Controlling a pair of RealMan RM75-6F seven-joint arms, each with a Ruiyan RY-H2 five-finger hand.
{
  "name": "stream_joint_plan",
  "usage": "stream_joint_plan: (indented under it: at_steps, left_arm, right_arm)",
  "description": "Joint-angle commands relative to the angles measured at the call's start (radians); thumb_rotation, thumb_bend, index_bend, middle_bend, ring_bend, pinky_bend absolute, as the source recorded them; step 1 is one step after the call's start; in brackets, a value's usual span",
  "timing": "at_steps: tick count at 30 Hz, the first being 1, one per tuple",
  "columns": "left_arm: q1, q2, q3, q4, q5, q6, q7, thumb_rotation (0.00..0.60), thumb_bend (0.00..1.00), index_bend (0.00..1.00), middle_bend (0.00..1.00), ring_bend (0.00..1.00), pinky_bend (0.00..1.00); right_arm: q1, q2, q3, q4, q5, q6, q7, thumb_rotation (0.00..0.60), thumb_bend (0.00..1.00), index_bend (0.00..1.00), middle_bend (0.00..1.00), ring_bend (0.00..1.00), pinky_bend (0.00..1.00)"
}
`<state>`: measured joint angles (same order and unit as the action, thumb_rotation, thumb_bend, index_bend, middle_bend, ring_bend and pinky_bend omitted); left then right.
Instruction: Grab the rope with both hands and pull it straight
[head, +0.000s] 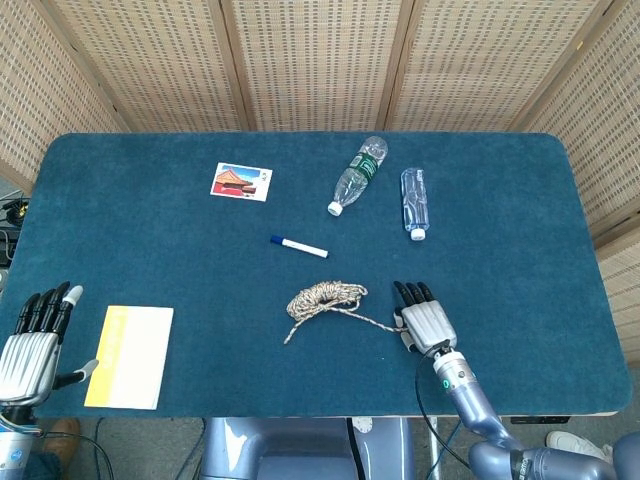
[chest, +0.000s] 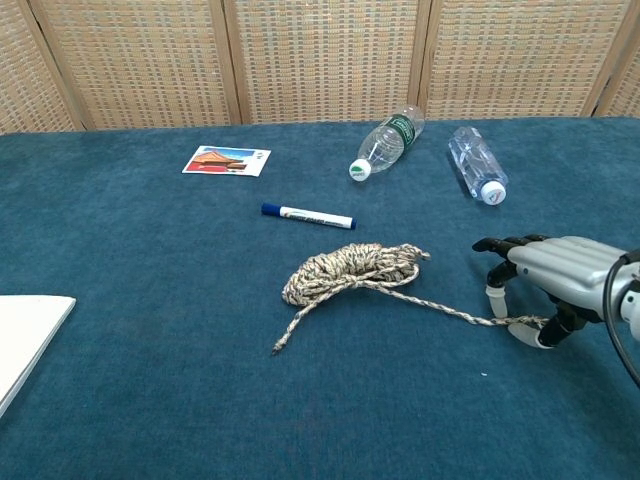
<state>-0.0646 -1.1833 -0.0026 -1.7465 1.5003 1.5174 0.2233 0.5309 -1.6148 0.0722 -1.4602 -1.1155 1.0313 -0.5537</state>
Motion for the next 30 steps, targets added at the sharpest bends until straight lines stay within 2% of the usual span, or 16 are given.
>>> stream_joint_plan:
  at_steps: [1,6,16,23,30]
  left_arm:
    - [0.000,0.000,0.000,0.000,0.001,-0.001,0.000,0.600,0.00,0.00,0.00,0.00,0.00]
    - [0.001,0.002,-0.001,-0.001,0.001,-0.005,-0.005,0.600,0.00,0.00,0.00,0.00,0.00]
    - [0.002,-0.001,-0.002,0.000,0.004,-0.008,0.001,0.600,0.00,0.00,0.00,0.00,0.00]
    - [-0.002,-0.009,-0.001,0.003,0.014,-0.014,0.014,0.600,0.00,0.00,0.00,0.00,0.00]
    - [-0.083,-0.036,-0.014,0.032,0.103,-0.080,0.127,0.600,0.01,0.00,0.00,0.00,0.00]
  right_arm:
    - [0.001,-0.002,0.000,0.003,0.002,0.000,-0.001,0.600,0.41,0.50,0.00,0.00,0.00]
    - [0.002,-0.007,0.000,0.011,0.005,0.001,0.000,0.600,0.41,0.51,0.00,0.00,0.00]
    - [0.004,-0.019,-0.004,0.026,-0.003,0.006,-0.004,0.600,0.44,0.60,0.00,0.00,0.00]
    - [0.000,-0.014,-0.005,0.022,-0.012,0.015,0.008,0.600,0.46,0.61,0.00,0.00,0.00]
    - [-0.003,-0.005,-0.009,0.008,-0.041,0.039,0.001,0.600,0.47,0.62,0.00,0.00,0.00]
